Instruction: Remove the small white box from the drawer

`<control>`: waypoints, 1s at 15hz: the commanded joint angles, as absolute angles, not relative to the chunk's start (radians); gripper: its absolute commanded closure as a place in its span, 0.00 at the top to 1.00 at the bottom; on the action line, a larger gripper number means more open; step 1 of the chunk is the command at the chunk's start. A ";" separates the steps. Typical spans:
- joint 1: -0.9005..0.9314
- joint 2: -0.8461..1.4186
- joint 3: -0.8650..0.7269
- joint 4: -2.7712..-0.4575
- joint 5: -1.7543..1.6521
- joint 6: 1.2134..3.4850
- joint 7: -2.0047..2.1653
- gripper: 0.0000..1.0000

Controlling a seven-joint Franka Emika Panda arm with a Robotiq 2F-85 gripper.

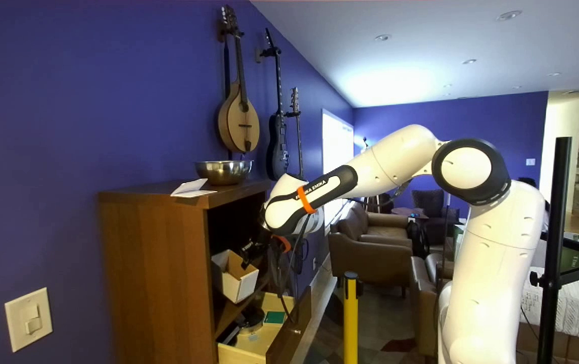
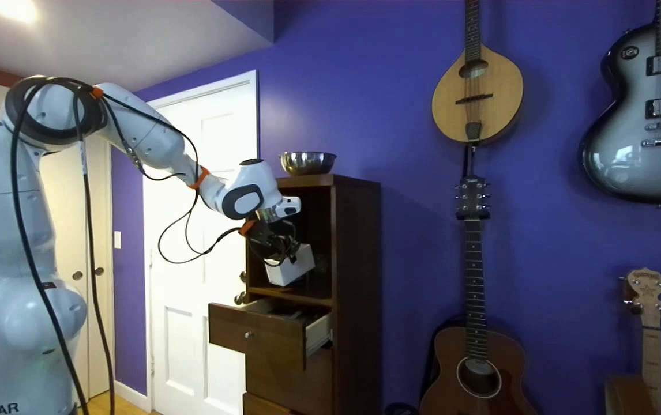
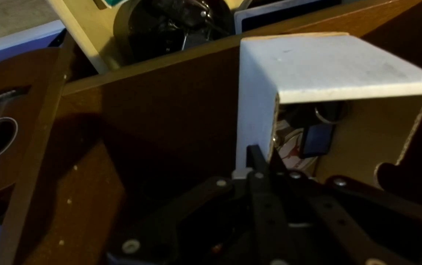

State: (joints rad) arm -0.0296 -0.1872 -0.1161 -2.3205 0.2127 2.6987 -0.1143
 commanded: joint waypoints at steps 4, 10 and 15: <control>-0.001 -0.102 -0.108 -2.225 0.224 2.711 -0.221 0.01; -0.011 -0.065 -0.095 -2.192 0.217 2.699 -0.233 0.30; -0.018 -0.078 -0.097 -2.201 0.228 2.698 -0.231 0.63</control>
State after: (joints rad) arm -0.0077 -0.0768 -0.1013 -2.2142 0.2143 2.7064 -0.2252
